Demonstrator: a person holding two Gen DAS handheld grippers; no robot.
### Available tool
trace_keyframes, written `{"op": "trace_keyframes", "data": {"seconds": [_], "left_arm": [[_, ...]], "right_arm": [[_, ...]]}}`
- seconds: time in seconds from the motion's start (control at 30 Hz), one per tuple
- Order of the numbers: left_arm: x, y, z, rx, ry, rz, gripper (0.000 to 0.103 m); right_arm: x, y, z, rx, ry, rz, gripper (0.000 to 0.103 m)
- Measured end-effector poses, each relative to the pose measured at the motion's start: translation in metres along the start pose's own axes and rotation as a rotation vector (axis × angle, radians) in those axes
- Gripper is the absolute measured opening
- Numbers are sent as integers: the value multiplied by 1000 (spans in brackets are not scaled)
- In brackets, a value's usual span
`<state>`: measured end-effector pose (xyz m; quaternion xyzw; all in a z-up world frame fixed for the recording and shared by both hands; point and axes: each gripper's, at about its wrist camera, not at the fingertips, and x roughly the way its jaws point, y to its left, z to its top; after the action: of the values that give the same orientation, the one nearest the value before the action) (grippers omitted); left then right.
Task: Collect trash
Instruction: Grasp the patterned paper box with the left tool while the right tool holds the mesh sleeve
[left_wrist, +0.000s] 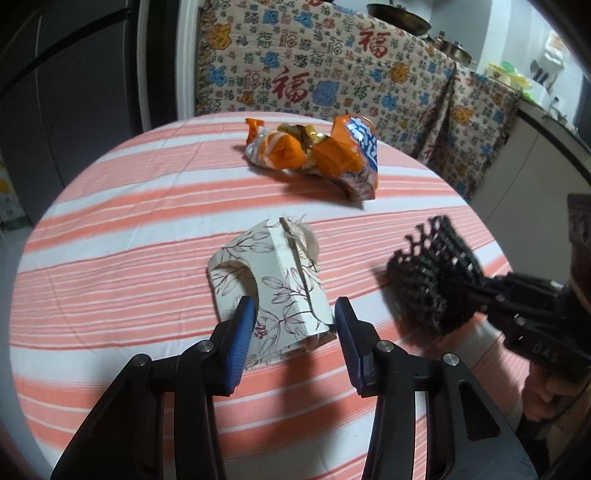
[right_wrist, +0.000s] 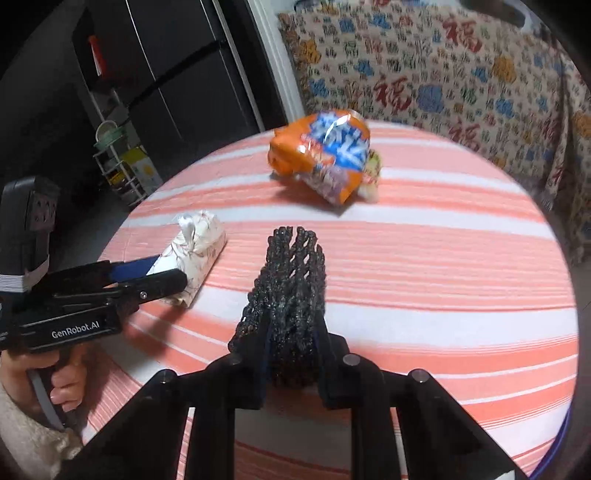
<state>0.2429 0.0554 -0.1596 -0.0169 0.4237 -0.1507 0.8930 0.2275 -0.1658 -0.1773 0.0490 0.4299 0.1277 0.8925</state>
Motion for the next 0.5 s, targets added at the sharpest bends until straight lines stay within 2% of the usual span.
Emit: {"op": "trace_keyframes", "data": {"seconds": [0.17,0.37,0.5], "left_arm": [[-9,-1,3,-19,-31,-26,42],[-22,-21,7,-2,-74,-66,41],[-15,-39,4,43,-48,-60,40]], "right_arm": [[-18,-3,0,-9,-61,-44,19],[-46,-20,2,0,-106,-92,19],[-60,-38,1,28,-117,-122,19]]}}
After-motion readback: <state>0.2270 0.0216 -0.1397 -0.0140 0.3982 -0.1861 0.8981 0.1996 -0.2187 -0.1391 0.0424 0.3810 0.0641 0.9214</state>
